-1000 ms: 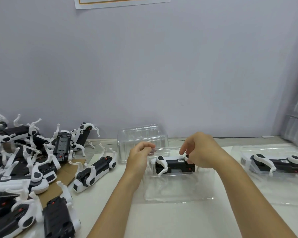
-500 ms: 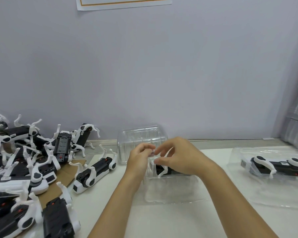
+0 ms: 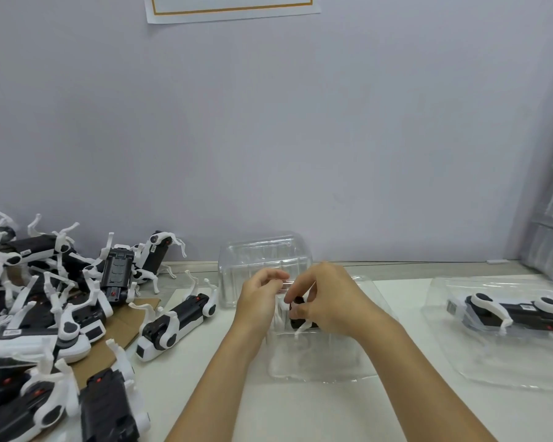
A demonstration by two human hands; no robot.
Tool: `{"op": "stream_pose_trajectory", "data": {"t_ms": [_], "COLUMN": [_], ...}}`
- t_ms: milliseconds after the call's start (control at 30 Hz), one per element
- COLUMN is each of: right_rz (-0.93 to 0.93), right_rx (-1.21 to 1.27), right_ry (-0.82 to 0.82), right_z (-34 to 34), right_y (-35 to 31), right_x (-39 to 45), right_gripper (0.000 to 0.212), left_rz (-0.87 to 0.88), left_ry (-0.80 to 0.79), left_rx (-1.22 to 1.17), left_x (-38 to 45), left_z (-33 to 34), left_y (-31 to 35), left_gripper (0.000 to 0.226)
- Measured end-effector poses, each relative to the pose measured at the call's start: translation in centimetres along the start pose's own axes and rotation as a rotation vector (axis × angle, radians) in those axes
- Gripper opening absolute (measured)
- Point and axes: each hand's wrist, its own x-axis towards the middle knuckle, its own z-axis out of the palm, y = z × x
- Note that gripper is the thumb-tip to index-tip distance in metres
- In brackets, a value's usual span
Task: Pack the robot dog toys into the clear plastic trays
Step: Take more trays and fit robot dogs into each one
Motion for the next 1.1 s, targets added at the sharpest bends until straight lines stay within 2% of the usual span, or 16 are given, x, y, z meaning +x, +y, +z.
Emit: {"op": "stream_pose_trajectory", "data": {"t_ms": [100, 267, 433, 600, 667, 767, 833, 900, 1000, 1100], "right_rz": [-0.025, 0.070, 0.215, 0.249, 0.224, 0.197, 0.205, 0.214, 0.231, 0.255], "right_rx": [0.047, -0.063, -0.311, -0.297, -0.225, -0.074, -0.029, 0.050, 0.156, 0.249], "right_ry": [0.003, 0.152, 0.071, 0.059, 0.092, 0.202, 0.244, 0.303, 0.427, 0.504], "right_z": [-0.9, -2.9, -2.5, -2.5, -2.8, -3.1, -3.1, -3.1, -3.2, -3.1], "right_y": [0.6, 2.5, 2.6, 2.5, 2.6, 2.8, 3.0, 3.1, 3.3, 3.6], "right_x": [0.0, 0.0, -0.1, 0.0, 0.0, 0.0, 0.0, 0.2, 0.4, 0.5], "right_gripper": [0.015, 0.020, 0.051, 0.050, 0.039, 0.022, 0.021, 0.024, 0.032, 0.034], "left_rz": [0.002, 0.000, -0.009, 0.012, 0.071, 0.264, 0.391, 0.426, 0.311, 0.270], "left_ry": [-0.003, 0.003, 0.013, 0.009, -0.013, -0.057, -0.108, -0.206, -0.416, -0.544], "left_rx": [-0.007, -0.021, -0.023, 0.020, 0.100, 0.327, 0.506, 0.671, 0.861, 1.050], "left_x": [-0.1, -0.2, -0.2, -0.5, -0.6, -0.7, -1.0, -1.5, -2.6, -3.2], "left_z": [0.0, -0.1, 0.0, 0.0, -0.1, -0.5, -0.6, -0.3, 0.5, 0.9], "left_y": [0.1, 0.2, 0.3, 0.6, 0.8, 1.5, 2.5, 3.5, 4.2, 4.4], "left_gripper": [0.022, 0.020, 0.021, 0.021, 0.024, 0.026, 0.021, 0.009, 0.055, 0.079]}}
